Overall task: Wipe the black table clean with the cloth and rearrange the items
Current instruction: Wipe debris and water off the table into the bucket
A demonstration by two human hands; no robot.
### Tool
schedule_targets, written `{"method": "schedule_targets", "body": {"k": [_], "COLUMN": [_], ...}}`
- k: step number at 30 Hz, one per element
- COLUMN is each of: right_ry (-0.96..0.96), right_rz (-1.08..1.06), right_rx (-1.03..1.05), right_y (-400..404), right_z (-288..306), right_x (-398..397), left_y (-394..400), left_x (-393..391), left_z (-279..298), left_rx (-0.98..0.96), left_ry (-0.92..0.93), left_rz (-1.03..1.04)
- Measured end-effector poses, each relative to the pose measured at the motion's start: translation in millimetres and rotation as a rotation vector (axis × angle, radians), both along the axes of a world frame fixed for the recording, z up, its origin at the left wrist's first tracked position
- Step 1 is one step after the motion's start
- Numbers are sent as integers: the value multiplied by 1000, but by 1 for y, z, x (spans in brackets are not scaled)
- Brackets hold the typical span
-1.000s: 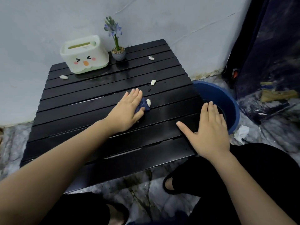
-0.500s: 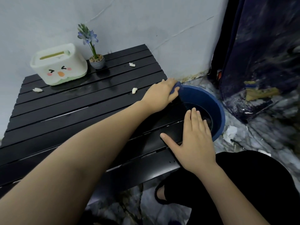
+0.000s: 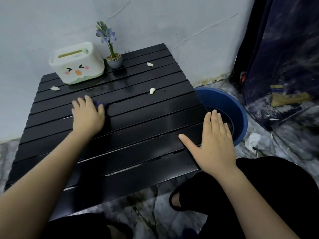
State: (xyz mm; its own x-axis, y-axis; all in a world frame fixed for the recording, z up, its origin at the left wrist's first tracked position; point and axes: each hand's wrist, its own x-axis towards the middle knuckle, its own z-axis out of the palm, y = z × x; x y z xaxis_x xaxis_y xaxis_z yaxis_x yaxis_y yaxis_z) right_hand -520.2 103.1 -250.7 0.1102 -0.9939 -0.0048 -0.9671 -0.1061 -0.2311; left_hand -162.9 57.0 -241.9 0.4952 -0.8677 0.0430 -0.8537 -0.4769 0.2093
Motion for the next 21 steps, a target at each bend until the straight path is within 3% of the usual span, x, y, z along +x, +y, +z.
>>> {"method": "schedule_targets", "body": {"k": [7,16,21], "right_ry": [16,7,22], "right_rz": [-6,-8,-17], "right_rx": [-3,-13,-24], "right_y": [1,1,0], "right_z": [0,-3,-3], "right_x": [2,3,4], "left_y": [-15,-83,-118], "left_x": [-31,-138,-197], "left_z": [-14,-11,-4], "left_rx": [-15,-25,-72], "left_ry": [-40,-118,-80], "left_rz": [48,-262,-554]}}
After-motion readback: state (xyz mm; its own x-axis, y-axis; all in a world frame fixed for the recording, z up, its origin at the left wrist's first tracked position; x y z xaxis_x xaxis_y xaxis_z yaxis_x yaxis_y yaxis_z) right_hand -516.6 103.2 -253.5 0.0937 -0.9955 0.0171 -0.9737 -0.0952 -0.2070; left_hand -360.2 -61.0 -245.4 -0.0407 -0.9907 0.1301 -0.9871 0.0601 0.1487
